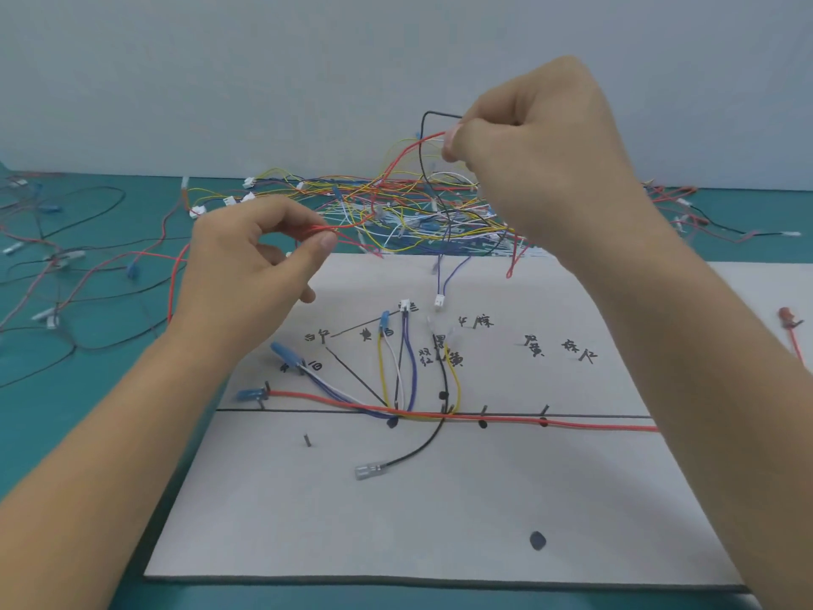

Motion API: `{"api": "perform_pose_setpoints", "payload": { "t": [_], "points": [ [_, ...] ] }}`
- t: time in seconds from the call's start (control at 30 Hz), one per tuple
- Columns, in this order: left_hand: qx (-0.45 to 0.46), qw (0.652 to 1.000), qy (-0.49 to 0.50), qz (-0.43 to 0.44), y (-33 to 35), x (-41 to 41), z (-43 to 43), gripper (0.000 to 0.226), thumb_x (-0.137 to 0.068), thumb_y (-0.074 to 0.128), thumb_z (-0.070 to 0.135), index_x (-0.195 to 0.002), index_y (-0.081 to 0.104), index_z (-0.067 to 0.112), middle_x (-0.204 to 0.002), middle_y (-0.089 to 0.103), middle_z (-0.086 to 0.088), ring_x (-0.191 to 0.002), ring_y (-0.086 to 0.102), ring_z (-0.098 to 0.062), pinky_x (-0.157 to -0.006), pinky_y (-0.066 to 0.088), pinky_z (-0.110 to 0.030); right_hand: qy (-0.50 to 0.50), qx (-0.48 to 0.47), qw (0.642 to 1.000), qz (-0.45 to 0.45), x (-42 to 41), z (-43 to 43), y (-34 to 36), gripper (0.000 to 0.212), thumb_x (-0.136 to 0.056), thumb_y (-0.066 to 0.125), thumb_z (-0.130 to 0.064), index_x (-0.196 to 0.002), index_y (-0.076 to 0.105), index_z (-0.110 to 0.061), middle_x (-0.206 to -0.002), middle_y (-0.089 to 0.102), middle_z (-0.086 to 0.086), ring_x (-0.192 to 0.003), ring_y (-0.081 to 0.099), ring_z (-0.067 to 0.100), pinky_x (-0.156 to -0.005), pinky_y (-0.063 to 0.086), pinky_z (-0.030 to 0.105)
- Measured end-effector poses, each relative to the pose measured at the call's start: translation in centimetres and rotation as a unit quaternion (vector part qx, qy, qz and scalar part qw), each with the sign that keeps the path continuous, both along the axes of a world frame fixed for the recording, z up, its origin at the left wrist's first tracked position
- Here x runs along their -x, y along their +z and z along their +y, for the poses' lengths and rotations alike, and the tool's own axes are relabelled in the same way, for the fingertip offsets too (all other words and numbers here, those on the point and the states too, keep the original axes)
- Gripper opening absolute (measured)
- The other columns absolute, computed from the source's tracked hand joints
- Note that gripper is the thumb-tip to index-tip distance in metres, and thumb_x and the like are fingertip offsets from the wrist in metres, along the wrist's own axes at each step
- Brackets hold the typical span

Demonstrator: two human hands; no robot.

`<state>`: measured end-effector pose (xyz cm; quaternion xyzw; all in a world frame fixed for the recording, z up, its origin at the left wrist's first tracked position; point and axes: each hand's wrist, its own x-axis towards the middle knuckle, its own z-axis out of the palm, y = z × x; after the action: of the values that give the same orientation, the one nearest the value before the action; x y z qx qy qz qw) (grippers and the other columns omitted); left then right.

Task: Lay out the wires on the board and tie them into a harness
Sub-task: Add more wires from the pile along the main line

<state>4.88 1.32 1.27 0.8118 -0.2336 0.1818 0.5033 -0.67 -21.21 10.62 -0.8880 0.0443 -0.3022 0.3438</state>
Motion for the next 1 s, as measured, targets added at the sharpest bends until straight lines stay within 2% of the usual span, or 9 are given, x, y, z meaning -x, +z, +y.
{"api": "perform_pose_setpoints", "payload": {
  "t": [0.2, 0.3, 0.4, 0.5, 0.63, 0.73, 0.8, 0.87, 1.0],
  "points": [
    [0.016, 1.000, 0.001, 0.019, -0.3, -0.3, 0.2, 0.003, -0.094, 0.075, 0.020, -0.093, 0.076, 0.022, -0.083, 0.074, 0.014, -0.053, 0.072, -0.016, -0.037, 0.047, -0.042, -0.031, -0.030, 0.999, 0.016, -0.6, -1.3, -0.6, 0.024, -0.080, 0.061, -0.018, -0.086, 0.071, 0.003, -0.063, 0.039, 0.011, -0.059, 0.032, 0.014, -0.055, 0.030, 0.028],
    [0.026, 0.999, -0.006, 0.020, -0.1, -0.3, 0.2, 0.007, -0.096, 0.071, 0.019, -0.096, 0.077, 0.024, -0.084, 0.076, 0.006, -0.055, 0.072, -0.016, -0.042, 0.052, -0.039, -0.021, -0.056, 0.998, 0.026, -0.6, -1.8, -0.5, 0.026, -0.080, 0.063, -0.017, -0.088, 0.071, 0.005, -0.068, 0.040, 0.011, -0.062, 0.033, 0.014, -0.057, 0.028, 0.028],
    [0.010, 1.000, 0.011, 0.014, -0.2, -0.4, 0.2, 0.010, -0.097, 0.070, 0.016, -0.090, 0.074, 0.023, -0.082, 0.074, 0.006, -0.053, 0.071, -0.016, -0.043, 0.052, -0.030, -0.009, -0.159, 0.986, 0.041, -0.2, -1.8, 0.2, 0.015, -0.078, 0.070, -0.021, -0.076, 0.077, -0.009, -0.062, 0.057, -0.003, -0.059, 0.039, 0.012, -0.058, 0.031, 0.024],
    [-0.018, 0.999, 0.039, 0.012, -0.4, -0.9, 0.4, 0.016, -0.093, 0.069, 0.012, -0.087, 0.070, 0.026, -0.080, 0.069, 0.018, -0.049, 0.069, -0.015, -0.048, 0.046, -0.014, 0.070, -0.389, 0.914, 0.087, 0.3, -2.2, 1.3, 0.015, -0.085, 0.059, -0.024, -0.075, 0.069, -0.018, -0.074, 0.073, -0.012, -0.066, 0.039, 0.012, -0.054, 0.031, 0.027],
    [-0.041, 0.994, 0.101, -0.005, -0.6, -1.6, 0.7, 0.010, -0.087, 0.064, 0.016, -0.086, 0.070, 0.024, -0.076, 0.068, 0.018, -0.062, 0.070, -0.024, -0.066, 0.057, -0.030, 0.175, -0.563, 0.804, 0.076, 0.7, -3.6, 1.8, 0.031, -0.095, 0.042, -0.021, -0.065, 0.050, -0.019, -0.095, 0.077, -0.002, -0.071, 0.057, 0.015, -0.056, 0.038, 0.024],
    [-0.050, 0.987, 0.146, -0.040, -0.6, -1.9, 1.0, 0.013, -0.083, 0.059, 0.021, -0.087, 0.071, 0.024, -0.079, 0.067, 0.020, -0.078, 0.065, -0.016, -0.080, 0.054, -0.034, 0.199, -0.663, 0.720, 0.052, 0.6, -3.9, 1.5, 0.032, -0.099, 0.038, -0.020, -0.068, 0.041, -0.019, -0.072, 0.066, -0.005, -0.074, 0.070, 0.021, -0.069, 0.050, 0.026],
    [-0.041, 0.988, 0.147, -0.035, -0.6, -2.1, 1.4, 0.013, -0.085, 0.060, 0.022, -0.089, 0.072, 0.025, -0.081, 0.068, 0.020, -0.080, 0.065, -0.014, -0.084, 0.056, -0.039, 0.197, -0.704, 0.682, 0.011, 0.5, -4.4, 1.4, 0.030, -0.100, 0.036, -0.019, -0.070, 0.038, -0.019, -0.062, 0.047, -0.008, -0.056, 0.061, 0.015, -0.070, 0.054, 0.027],
    [-0.017, 0.991, 0.134, -0.006, -0.5, -2.3, 1.6, 0.016, -0.088, 0.059, 0.026, -0.093, 0.074, 0.025, -0.084, 0.072, 0.010, -0.076, 0.069, -0.029, -0.081, 0.059, -0.047, 0.181, -0.684, 0.707, -0.008, 0.5, -5.2, 1.7, 0.028, -0.099, 0.038, -0.019, -0.071, 0.036, -0.020, -0.063, 0.036, -0.007, -0.045, 0.033, 0.010, -0.056, 0.046, 0.022],
    [-0.025, 0.993, 0.118, 0.000, -0.3, -1.7, 0.9, 0.018, -0.088, 0.061, 0.033, -0.087, 0.075, 0.021, -0.076, 0.073, 0.000, -0.069, 0.071, -0.037, -0.071, 0.057, -0.040, 0.061, -0.449, 0.891, 0.009, 0.5, -5.7, 2.3, 0.022, -0.091, 0.052, -0.023, -0.073, 0.039, -0.022, -0.060, 0.037, -0.005, -0.046, 0.017, 0.013, -0.043, 0.019, 0.022]
  ]
}}
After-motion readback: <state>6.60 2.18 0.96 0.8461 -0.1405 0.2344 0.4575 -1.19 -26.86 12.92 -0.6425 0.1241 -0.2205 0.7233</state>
